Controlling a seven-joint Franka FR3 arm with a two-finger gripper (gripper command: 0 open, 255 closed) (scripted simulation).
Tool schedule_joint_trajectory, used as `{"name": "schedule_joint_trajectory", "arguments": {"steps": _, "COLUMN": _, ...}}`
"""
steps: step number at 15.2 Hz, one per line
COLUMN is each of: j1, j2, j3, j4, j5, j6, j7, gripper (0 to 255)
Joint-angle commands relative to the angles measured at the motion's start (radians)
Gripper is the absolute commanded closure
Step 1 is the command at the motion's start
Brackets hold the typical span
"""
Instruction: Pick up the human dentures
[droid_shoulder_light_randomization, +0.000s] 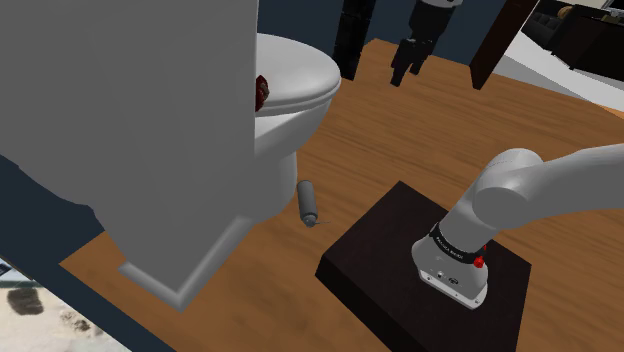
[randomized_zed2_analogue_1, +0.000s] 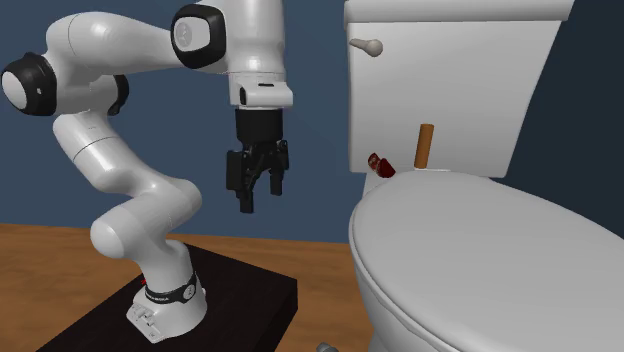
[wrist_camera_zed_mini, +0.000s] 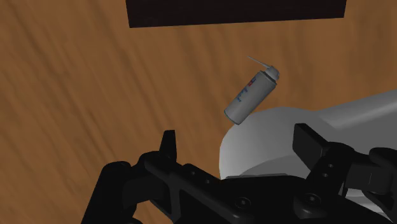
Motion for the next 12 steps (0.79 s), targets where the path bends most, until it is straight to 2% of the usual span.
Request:
{"name": "schedule_joint_trajectory", "arguments": {"steps": 1, "j1": 0.0, "j2": 0.0, "j3": 0.0, "j4": 0.0, "j5": 0.0, "j6": 0.0, "j7": 0.0, "gripper": 0}}
{"name": "schedule_joint_trajectory", "arguments": {"steps": 6, "j1": -0.006, "j2": 0.005, "j3": 0.136, "j4": 0.009, "j5": 0.097, "j6": 0.019, "j7": 0.25, "gripper": 0}}
{"name": "schedule_joint_trajectory", "arguments": {"steps": 12, "j1": -0.036, "j2": 0.078, "j3": 0.306, "j4": 0.082, "j5": 0.184, "j6": 0.059, "j7": 0.551, "gripper": 0}}
